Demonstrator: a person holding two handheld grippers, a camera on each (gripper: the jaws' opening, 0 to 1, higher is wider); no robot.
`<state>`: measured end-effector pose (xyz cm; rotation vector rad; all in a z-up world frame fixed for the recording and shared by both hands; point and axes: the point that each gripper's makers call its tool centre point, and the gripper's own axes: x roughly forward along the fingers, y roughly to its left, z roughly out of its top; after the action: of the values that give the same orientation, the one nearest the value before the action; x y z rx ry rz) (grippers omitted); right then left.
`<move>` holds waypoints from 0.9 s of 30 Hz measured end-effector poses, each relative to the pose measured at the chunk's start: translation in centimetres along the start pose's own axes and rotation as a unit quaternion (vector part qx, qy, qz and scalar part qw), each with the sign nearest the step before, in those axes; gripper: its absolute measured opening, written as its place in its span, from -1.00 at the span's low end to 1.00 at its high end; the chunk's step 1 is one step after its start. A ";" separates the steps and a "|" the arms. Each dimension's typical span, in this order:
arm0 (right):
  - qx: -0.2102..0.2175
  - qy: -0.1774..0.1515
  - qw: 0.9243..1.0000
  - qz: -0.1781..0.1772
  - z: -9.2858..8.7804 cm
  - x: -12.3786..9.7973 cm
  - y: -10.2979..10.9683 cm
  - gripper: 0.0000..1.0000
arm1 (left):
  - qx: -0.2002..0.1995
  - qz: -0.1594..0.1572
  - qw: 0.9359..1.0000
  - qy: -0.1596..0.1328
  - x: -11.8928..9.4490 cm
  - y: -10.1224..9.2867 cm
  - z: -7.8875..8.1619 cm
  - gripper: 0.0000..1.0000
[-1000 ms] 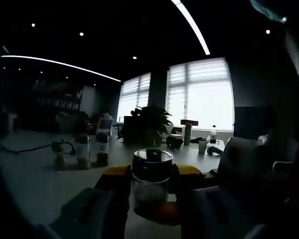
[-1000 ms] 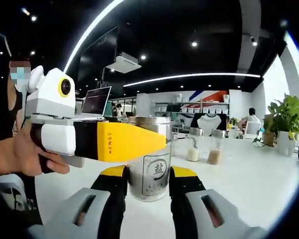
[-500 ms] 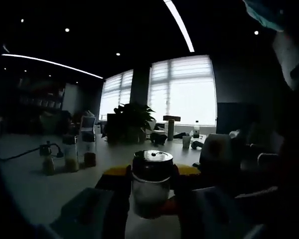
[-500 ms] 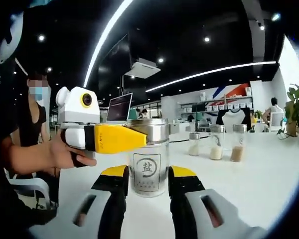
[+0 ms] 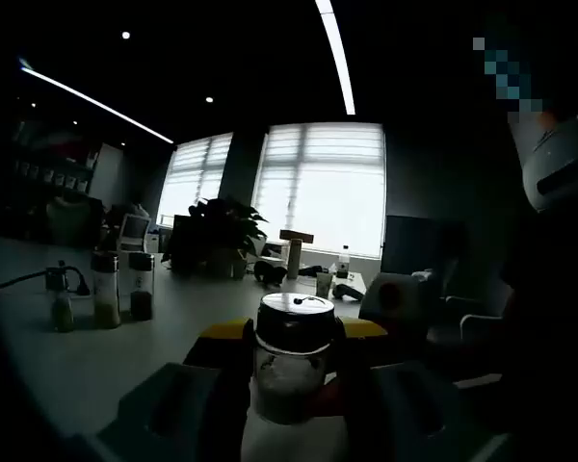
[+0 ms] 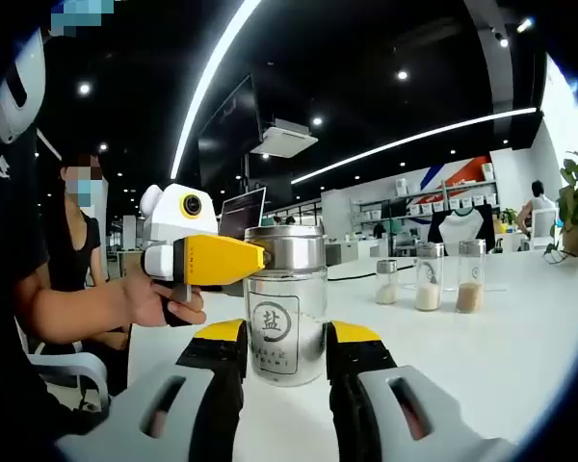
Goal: Rotate the seasoning bottle until the label or dispensing opening points toward the visible target arrow and the bottle remains upright within the marked orientation range
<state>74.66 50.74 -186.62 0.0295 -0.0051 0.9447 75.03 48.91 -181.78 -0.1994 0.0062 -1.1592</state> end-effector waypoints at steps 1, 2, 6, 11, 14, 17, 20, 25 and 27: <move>-0.007 0.006 1.000 -0.013 -0.1 0.0 -0.3 -0.40 | 0.006 0.012 1.000 0.000 0.0 0.2 0.0 -0.31; -0.013 0.008 1.000 -0.025 -0.1 0.0 -0.6 -0.41 | 0.015 0.025 1.000 0.000 0.1 0.5 0.0 -0.32; -0.005 0.001 0.999 -0.045 0.1 0.1 -0.9 -0.41 | 0.032 0.051 0.998 -0.005 0.3 0.4 0.3 -0.33; -0.038 0.008 0.995 -0.095 0.2 0.3 -1.6 -0.41 | 0.010 0.092 0.996 -0.016 0.4 1.1 0.4 -0.32; -0.056 0.016 0.992 -0.116 -0.2 0.4 -1.8 -0.41 | 0.001 0.103 0.994 -0.021 0.4 1.5 0.2 -0.32; -0.073 0.023 0.986 -0.147 -0.3 0.4 -2.0 -0.41 | -0.027 0.121 0.992 -0.024 0.4 1.9 0.0 -0.30; -0.074 0.020 0.983 -0.167 -0.3 0.5 -2.1 -0.41 | -0.045 0.148 0.987 -0.035 0.6 2.2 0.1 -0.30; -0.068 0.018 0.980 -0.188 -0.5 0.7 -2.4 -0.41 | -0.053 0.181 0.982 -0.032 0.6 2.5 -0.1 -0.30; -0.070 0.018 0.979 -0.190 -0.6 0.8 -2.5 -0.41 | -0.052 0.194 0.979 -0.030 0.5 2.6 -0.2 -0.30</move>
<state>77.16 49.91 -187.25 -0.1137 -0.0325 0.5594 77.57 49.45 -182.36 -0.3103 0.0508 -0.7639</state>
